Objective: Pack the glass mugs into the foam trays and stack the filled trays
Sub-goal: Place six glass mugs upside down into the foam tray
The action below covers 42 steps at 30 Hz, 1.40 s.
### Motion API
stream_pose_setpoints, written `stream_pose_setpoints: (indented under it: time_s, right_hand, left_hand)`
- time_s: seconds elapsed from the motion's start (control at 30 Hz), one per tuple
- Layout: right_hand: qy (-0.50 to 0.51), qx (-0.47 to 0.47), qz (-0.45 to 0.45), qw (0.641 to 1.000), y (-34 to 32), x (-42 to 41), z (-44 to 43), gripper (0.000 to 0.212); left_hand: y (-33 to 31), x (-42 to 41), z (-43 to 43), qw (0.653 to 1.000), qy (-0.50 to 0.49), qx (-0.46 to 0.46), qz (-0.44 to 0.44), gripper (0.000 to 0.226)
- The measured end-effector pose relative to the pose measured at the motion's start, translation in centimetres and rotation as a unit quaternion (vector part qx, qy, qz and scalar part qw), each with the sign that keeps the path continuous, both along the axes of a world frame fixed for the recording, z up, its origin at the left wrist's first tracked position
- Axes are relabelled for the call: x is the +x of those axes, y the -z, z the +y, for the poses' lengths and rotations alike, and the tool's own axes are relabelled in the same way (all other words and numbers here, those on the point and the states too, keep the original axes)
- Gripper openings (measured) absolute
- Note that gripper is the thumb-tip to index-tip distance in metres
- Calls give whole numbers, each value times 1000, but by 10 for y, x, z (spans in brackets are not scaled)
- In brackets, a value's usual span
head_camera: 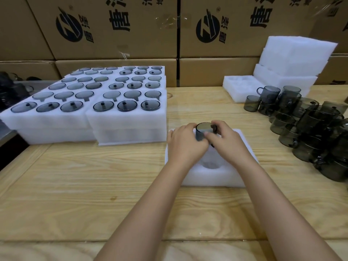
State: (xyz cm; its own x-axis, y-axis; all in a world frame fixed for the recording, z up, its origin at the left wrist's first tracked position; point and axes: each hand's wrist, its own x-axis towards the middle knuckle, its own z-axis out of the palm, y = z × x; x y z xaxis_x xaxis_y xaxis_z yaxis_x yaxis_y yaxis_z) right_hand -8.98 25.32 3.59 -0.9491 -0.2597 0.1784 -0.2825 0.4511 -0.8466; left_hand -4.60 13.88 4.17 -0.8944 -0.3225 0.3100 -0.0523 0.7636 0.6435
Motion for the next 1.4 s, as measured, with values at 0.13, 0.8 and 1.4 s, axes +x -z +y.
stream_pose_setpoints:
  time_s: [0.13,0.8,1.4]
  right_hand:
    - [57,34,11,998,-19,-18,-9,39]
    - [-152,386,55,908,2,-40,-18,51]
    - [296,610,98,728,-40,-62,145,32]
  left_hand:
    - [-9,-2,-2,995,9,100,-15,43]
    - [12,-14,7,989,78,-91,-83,55]
    - [0,21,-3,912,-11,121,392,30]
